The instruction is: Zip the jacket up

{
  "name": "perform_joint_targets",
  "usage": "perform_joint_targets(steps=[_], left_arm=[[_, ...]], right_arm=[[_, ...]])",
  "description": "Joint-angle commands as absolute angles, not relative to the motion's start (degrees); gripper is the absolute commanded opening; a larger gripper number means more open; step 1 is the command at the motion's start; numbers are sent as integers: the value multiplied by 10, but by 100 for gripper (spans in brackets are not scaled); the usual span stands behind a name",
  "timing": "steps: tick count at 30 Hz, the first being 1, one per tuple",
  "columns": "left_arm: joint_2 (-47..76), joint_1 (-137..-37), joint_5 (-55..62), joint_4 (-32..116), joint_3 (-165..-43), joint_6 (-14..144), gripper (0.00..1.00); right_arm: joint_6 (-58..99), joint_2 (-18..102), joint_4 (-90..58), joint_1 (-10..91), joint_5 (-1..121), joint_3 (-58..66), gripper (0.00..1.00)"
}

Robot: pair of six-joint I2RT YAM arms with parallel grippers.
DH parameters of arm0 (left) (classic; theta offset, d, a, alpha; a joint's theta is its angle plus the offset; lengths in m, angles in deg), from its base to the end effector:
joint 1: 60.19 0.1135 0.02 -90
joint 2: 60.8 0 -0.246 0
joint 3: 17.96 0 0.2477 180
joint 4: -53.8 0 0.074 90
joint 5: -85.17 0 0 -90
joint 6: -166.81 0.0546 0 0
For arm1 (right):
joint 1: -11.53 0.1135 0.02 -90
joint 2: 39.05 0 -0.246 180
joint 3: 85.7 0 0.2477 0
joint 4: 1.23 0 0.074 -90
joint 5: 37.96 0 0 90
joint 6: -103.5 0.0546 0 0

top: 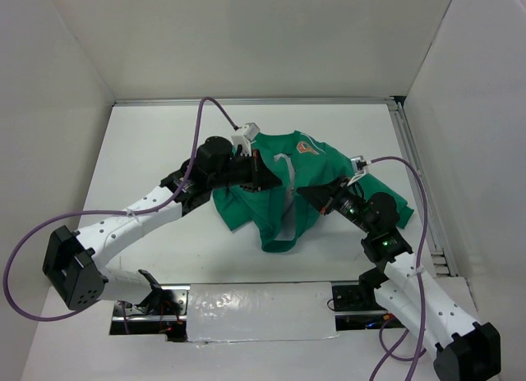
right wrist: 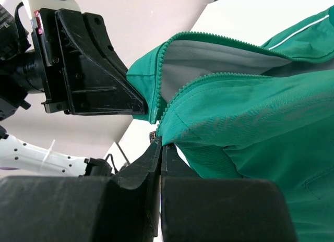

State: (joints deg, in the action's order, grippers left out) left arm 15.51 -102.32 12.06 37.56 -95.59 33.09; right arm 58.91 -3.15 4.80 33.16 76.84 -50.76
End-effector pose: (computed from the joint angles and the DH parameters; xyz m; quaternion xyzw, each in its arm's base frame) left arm 0.2351 -0.2341 0.3257 0.0786 0.7855 -0.4957 0.3620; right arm 0.1696 0.0919 0.2645 -0.0192 0.6779 0.5187 0.5206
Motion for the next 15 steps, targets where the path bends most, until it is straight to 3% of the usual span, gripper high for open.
perform_joint_targets(steps=[1, 15], left_arm=[[142, -1022, 139, 419, -956, 335, 0], [154, -1022, 150, 419, -955, 336, 0]], right_arm=[[599, -30, 96, 327, 782, -509, 0], [612, -24, 130, 325, 782, -509, 0]])
